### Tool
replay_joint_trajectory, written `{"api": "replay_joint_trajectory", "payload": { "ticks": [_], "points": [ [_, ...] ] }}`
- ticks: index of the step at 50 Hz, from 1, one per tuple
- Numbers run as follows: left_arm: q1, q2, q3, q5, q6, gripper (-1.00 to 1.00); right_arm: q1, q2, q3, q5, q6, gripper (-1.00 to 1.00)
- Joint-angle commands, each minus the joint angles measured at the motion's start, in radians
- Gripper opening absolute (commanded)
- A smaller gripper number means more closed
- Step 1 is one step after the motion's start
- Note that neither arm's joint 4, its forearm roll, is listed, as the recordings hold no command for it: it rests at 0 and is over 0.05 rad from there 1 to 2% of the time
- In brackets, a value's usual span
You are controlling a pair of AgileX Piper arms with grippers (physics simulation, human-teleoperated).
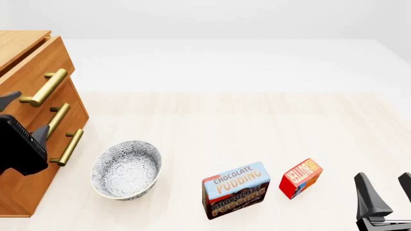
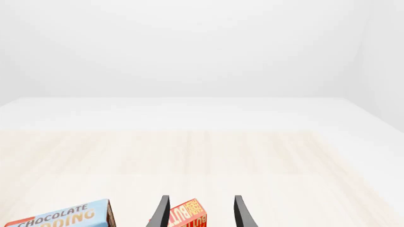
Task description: Put the butter at the back in the top drawer of the cabinet and close it.
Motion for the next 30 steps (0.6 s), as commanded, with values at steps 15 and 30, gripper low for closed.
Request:
{"api": "replay_joint_trajectory", "payload": {
  "ticks": [15, 30],
  "points": [
    [0.018, 0.085, -0.002, -0.081, 0.015, 1.0, 0.0, 0.0, 0.0, 0.0, 0.0, 1.0],
    [0.039, 0.113, 0.017, -0.128, 0.031, 1.0, 0.0, 0.0, 0.0, 0.0, 0.0, 1.0]
  ]
}}
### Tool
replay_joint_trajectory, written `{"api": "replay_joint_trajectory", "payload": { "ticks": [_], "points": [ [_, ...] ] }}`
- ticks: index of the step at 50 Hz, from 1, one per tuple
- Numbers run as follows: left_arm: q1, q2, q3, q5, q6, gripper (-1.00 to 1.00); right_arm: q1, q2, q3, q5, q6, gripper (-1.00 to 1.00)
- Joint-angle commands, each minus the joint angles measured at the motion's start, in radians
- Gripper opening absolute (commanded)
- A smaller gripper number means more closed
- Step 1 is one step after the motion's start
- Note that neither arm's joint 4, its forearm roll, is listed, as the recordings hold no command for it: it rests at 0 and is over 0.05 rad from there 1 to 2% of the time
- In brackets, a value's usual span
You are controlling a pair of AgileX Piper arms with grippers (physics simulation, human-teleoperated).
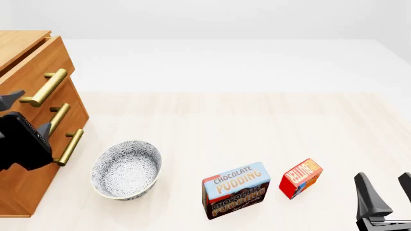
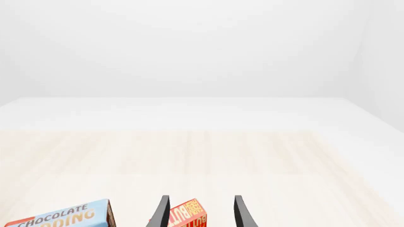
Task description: Put the butter at the back in the top drawer of the cabinet and close it.
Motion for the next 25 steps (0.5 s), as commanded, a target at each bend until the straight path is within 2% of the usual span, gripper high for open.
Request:
{"api": "replay_joint_trajectory", "payload": {
  "ticks": [1, 25],
  "points": [
    [0.012, 0.025, 0.006, -0.03, 0.007, 1.0, 0.0, 0.0, 0.0, 0.0, 0.0, 1.0],
    [0.03, 0.047, -0.006, -0.037, 0.005, 1.0, 0.0, 0.0, 0.0, 0.0, 0.0, 1.0]
  ]
}}
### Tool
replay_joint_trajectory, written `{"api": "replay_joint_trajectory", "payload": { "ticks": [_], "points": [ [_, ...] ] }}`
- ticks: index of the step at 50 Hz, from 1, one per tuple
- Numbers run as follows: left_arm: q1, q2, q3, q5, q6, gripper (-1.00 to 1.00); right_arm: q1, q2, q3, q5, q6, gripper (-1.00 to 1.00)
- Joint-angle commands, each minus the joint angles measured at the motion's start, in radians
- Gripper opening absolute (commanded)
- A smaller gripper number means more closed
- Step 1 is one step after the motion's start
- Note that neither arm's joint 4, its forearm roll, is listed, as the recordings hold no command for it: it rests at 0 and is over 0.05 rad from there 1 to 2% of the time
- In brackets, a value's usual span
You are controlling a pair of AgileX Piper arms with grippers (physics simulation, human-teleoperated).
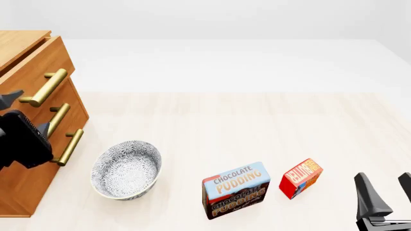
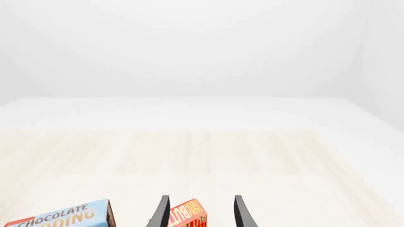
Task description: Put the butter at the back in the top drawer of the cabinet and close it.
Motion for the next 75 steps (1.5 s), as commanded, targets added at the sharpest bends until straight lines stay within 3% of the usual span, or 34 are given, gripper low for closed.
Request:
{"api": "replay_joint_trajectory", "payload": {
  "ticks": [1, 75],
  "points": [
    [0.007, 0.01, -0.004, -0.006, 0.001, 1.0, 0.0, 0.0, 0.0, 0.0, 0.0, 1.0],
    [0.018, 0.155, -0.044, -0.089, -0.016, 1.0, 0.0, 0.0, 0.0, 0.0, 0.0, 1.0]
  ]
}}
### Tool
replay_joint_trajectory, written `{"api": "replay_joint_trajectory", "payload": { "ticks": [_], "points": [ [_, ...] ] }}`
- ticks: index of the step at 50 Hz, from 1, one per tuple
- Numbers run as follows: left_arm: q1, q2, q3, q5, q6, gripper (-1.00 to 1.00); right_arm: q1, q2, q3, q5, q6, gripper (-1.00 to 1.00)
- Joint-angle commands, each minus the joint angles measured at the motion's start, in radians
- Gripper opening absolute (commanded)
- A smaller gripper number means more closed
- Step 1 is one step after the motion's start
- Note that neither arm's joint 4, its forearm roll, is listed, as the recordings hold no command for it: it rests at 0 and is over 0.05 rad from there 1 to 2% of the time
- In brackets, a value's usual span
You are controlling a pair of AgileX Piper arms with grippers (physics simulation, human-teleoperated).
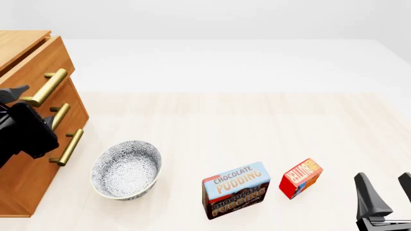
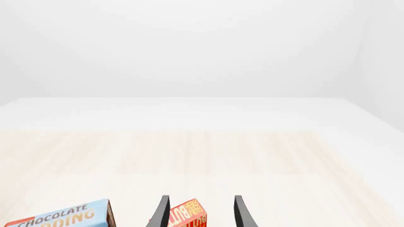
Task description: Put the butter at the back in the top drawer of the cabinet and close it.
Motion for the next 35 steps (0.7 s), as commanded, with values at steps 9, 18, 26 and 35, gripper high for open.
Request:
{"api": "replay_joint_trajectory", "payload": {
  "ticks": [9, 18, 26, 35],
  "points": [
    [0.001, 0.039, -0.026, -0.003, -0.01, 1.0, 0.0, 0.0, 0.0, 0.0, 0.0, 1.0],
    [0.004, 0.052, -0.019, -0.02, -0.008, 1.0, 0.0, 0.0, 0.0, 0.0, 0.0, 1.0],
    [0.009, 0.055, -0.012, -0.028, -0.006, 1.0, 0.0, 0.0, 0.0, 0.0, 0.0, 1.0],
    [0.013, 0.054, -0.002, -0.032, -0.003, 1.0, 0.0, 0.0, 0.0, 0.0, 0.0, 1.0]
  ]
}}
